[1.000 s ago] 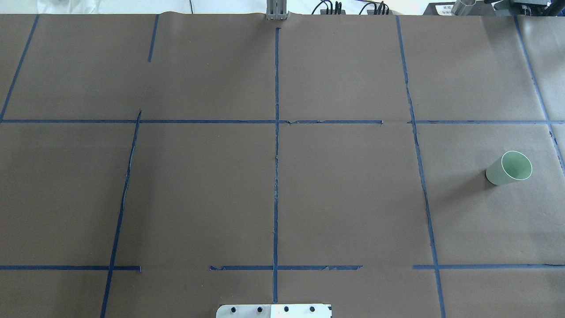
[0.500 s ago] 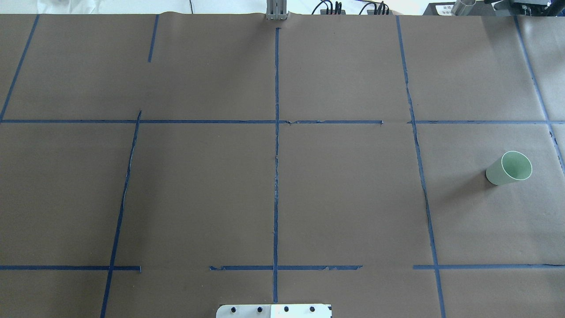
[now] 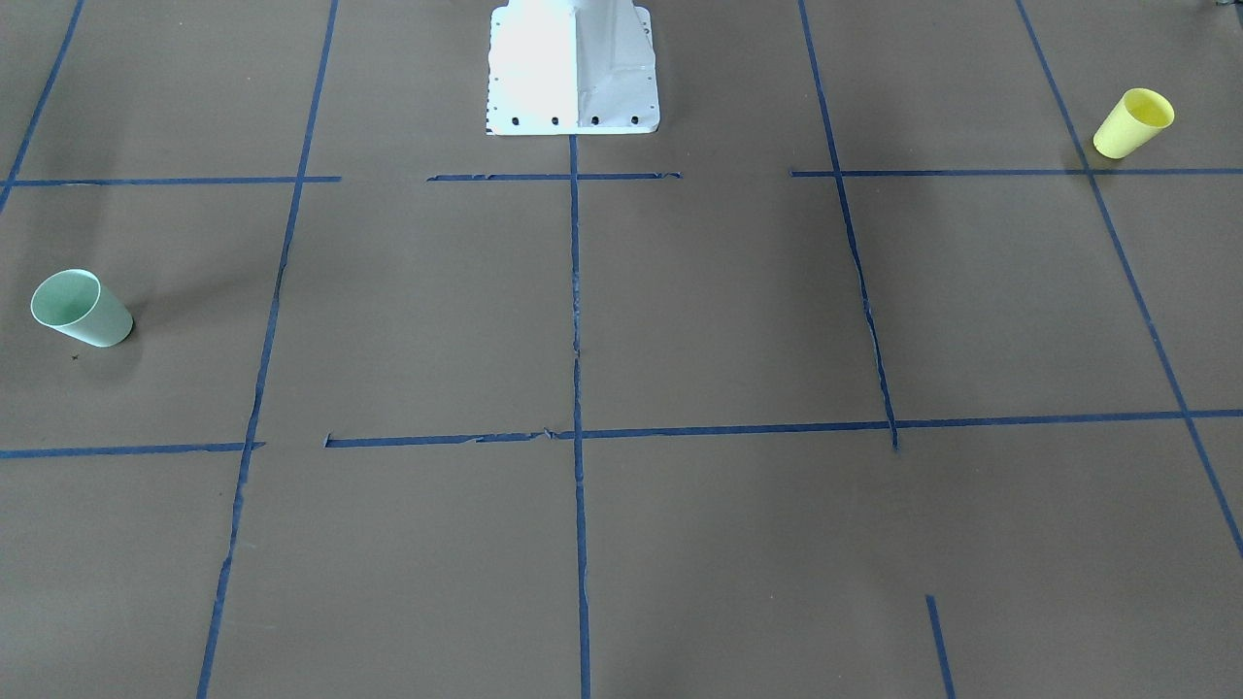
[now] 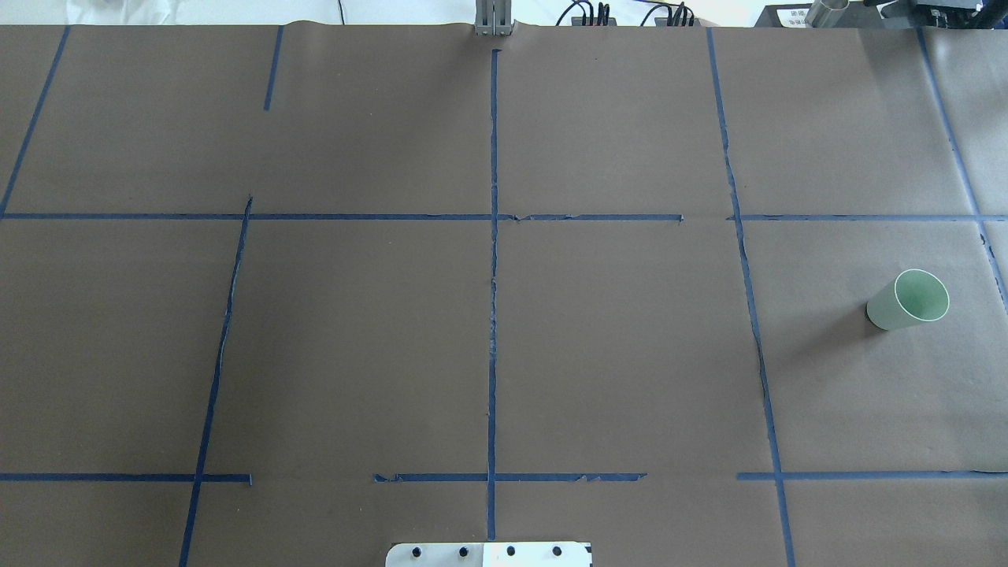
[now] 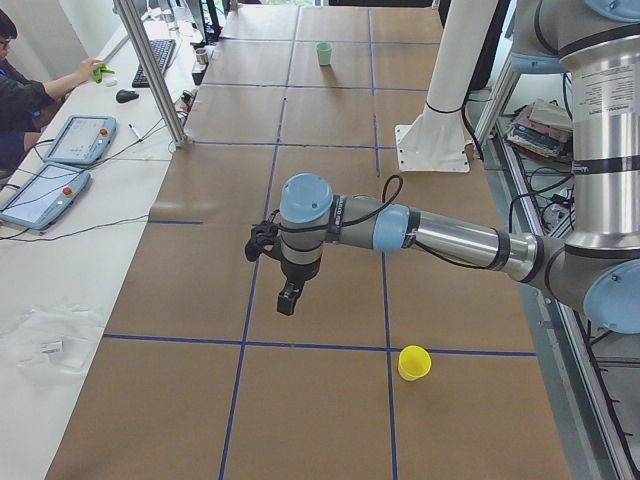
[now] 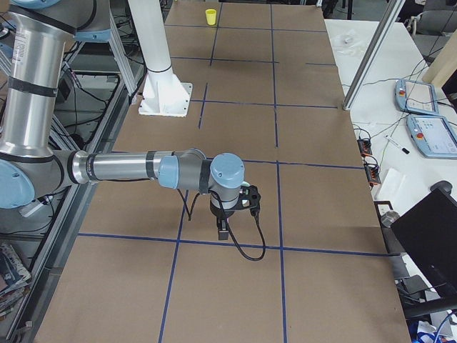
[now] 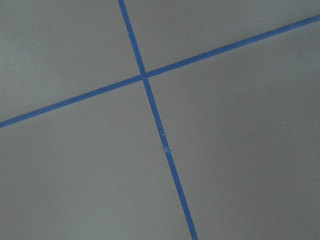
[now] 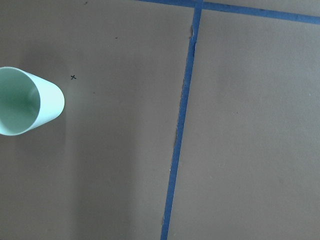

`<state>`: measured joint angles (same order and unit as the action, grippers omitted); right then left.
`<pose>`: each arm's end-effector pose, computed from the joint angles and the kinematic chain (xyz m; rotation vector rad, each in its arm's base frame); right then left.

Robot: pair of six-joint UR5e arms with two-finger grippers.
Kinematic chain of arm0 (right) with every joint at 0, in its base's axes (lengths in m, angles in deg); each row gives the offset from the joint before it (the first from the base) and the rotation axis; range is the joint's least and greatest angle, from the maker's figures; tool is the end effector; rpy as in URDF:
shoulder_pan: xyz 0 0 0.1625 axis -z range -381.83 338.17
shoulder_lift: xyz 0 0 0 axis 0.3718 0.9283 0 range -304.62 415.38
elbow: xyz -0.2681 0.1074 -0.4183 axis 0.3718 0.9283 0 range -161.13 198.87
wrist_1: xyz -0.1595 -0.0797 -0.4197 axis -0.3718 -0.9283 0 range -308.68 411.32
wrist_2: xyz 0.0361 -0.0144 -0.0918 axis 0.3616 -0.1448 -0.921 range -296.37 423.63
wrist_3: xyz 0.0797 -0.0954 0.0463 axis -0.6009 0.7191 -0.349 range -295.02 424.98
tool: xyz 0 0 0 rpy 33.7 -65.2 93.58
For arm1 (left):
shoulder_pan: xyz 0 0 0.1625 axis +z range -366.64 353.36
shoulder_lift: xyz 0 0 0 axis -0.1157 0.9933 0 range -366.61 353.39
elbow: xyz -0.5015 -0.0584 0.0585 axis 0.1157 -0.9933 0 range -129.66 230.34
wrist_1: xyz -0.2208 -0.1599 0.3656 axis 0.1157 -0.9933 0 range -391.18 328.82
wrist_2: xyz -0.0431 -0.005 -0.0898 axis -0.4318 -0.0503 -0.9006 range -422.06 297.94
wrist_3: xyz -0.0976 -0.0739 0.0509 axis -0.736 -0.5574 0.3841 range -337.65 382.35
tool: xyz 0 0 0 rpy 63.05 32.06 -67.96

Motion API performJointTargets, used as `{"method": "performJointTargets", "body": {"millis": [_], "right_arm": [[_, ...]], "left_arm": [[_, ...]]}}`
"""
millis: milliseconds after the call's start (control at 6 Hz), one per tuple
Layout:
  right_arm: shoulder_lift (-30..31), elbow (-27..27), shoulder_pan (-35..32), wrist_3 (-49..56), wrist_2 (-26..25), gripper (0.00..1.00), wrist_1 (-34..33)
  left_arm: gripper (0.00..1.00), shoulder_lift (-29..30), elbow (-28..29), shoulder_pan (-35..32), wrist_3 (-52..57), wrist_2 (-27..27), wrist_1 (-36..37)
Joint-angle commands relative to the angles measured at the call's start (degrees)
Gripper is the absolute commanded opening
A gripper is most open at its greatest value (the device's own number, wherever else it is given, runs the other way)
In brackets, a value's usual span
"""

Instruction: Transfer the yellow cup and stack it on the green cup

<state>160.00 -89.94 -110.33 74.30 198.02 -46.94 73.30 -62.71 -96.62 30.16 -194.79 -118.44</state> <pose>0.0300 -0.4002 0.7241 -0.0146 -0.7780 -0.1516 -0.0431 -0.4514 0.6432 0.2203 0.7317 0.1966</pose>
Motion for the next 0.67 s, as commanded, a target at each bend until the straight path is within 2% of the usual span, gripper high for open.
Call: {"method": "performJointTargets", "body": {"millis": [0,167,333,500], "right_arm": [[0.06,0.0,0.0,0.0,0.0,1.0,0.0],[0.15,-0.08,0.0,0.0,0.0,1.0,0.0],[0.15,0.0,0.0,0.0,0.0,1.0,0.0],[0.15,-0.08,0.0,0.0,0.09,1.0,0.0]], "left_arm": [[1.0,-6.92,-2.52,3.81,-23.06,0.54,-14.75],[1.0,-10.01,-2.52,11.33,-40.51,3.24,-28.19],[1.0,-11.34,-2.61,20.02,-53.21,11.88,-34.5],[1.0,-11.53,-3.39,28.8,-64.47,23.36,-34.91]]}}
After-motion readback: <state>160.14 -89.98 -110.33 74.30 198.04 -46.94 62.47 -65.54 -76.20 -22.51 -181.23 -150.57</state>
